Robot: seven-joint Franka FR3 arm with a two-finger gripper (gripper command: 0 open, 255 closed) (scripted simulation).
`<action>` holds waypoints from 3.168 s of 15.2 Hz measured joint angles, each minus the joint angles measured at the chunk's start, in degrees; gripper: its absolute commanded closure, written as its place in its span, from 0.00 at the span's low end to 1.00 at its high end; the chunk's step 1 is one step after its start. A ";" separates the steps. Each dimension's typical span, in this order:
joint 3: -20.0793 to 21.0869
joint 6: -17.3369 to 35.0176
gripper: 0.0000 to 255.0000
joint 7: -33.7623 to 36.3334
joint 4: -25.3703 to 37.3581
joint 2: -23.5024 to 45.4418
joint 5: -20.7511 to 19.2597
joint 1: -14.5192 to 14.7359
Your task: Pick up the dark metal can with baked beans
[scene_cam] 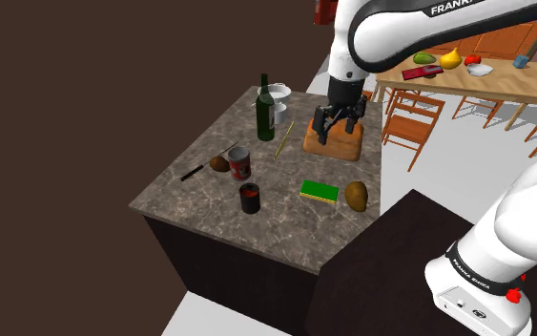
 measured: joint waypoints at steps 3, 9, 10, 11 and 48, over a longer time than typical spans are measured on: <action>2.00 4.59 0.00 2.74 1.01 5.58 -0.18 0.06; 5.70 11.90 0.00 9.64 7.15 19.24 -2.91 0.14; 6.01 13.09 0.00 10.71 8.36 21.76 -3.76 0.10; 6.23 14.09 0.00 11.71 9.58 24.10 -4.64 0.09; 3.12 21.54 1.00 28.21 40.56 64.53 -18.26 9.25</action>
